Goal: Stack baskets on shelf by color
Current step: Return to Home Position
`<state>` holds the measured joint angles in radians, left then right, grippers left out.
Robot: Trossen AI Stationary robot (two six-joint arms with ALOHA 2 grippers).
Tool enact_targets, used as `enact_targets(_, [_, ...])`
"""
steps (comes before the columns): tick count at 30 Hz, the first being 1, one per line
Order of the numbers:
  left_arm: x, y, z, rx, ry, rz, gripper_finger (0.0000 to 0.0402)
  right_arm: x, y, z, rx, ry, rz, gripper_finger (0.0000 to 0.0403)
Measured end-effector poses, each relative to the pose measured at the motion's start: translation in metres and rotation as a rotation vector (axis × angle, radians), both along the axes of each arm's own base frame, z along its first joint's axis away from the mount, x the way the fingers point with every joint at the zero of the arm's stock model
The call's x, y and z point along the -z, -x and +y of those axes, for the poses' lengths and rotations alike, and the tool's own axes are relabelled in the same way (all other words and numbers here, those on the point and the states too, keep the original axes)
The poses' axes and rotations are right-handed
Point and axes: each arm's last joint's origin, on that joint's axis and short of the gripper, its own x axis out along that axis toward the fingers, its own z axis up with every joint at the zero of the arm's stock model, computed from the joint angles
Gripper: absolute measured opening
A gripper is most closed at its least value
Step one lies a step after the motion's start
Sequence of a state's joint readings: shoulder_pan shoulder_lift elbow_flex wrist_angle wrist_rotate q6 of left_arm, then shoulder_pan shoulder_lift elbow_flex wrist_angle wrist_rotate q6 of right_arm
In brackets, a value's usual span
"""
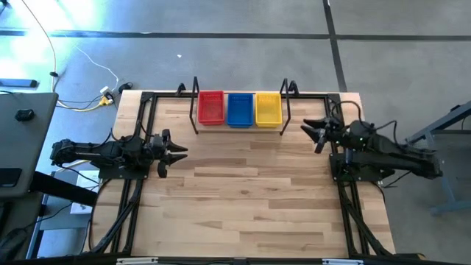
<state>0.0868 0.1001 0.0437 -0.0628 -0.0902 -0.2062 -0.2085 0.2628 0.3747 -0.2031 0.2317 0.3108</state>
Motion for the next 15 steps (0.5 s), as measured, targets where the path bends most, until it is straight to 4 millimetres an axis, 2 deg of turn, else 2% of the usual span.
enact_targets(8, [0.0,0.0,0.0,0.0,0.0,0.0,0.0106,0.051,-0.009,-0.001,-0.03,0.0,-0.036,0.0146])
enact_targets(15, [0.0,0.0,0.0,0.0,0.0,0.0,0.0106,0.082,-0.011,0.0,-0.084,-0.034,-0.093,0.0146])
